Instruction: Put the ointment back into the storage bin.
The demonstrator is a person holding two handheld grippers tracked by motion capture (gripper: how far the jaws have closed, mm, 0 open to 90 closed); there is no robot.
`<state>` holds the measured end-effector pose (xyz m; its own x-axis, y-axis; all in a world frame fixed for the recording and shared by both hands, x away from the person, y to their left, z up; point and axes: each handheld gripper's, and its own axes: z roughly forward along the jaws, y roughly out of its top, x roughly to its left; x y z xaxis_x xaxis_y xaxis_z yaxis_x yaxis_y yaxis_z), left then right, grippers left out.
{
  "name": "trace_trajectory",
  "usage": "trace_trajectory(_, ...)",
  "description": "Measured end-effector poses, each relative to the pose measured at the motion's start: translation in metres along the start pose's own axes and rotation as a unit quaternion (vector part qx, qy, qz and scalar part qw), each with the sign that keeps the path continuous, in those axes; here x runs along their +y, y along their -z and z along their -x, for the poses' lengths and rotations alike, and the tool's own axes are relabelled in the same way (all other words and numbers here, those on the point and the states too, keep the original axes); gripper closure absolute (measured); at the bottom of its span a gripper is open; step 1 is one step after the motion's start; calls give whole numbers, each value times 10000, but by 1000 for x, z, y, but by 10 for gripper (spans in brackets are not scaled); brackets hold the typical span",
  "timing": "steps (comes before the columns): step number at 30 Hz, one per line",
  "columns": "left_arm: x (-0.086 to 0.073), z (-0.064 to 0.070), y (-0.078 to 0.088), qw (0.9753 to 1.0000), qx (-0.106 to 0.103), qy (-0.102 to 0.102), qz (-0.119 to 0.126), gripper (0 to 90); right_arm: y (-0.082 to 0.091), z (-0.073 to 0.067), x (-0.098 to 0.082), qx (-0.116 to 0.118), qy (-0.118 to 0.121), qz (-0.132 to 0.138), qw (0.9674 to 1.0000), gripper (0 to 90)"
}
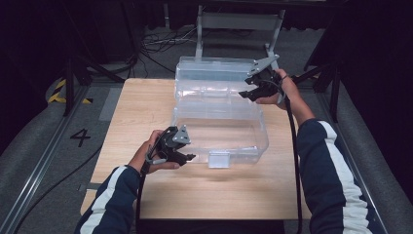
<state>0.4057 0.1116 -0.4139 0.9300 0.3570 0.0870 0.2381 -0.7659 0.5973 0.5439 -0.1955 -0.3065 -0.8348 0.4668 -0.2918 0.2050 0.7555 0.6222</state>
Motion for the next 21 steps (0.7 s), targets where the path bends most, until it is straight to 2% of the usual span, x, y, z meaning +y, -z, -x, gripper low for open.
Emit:
trace_trajectory(3,5,-1,-5,9999,-33,-19,-133,460,-7,2,3,77,-33,-55,10000,474)
trace_trajectory(5,7,-1,-7,9995,-127,-131,-240,484,-11,2,5,66,-17,-106,9999,493)
trace_trajectory(7,10,-1,-10,9991,-126,-200,-355,512,-16,3,7,129,10,-179,9998,520)
trace_trajectory(11,14,-2,-12,9985,-126,-253,-478,611,-24,3,9,122,143,-379,9991,596)
trace_trajectory(13,14,-2,-13,9978,-178,-273,-573,657,-26,3,10,121,181,-389,9990,632)
trace_trajectory(14,15,-2,-14,9972,-268,-315,-622,699,-26,3,10,134,210,-357,9991,672)
trace_trajectory(15,15,-1,-15,9969,-263,-331,-667,739,-25,2,11,174,225,-338,9990,692)
trace_trajectory(21,17,1,-16,9963,-218,-356,-757,751,-26,0,19,215,450,-547,9973,742)
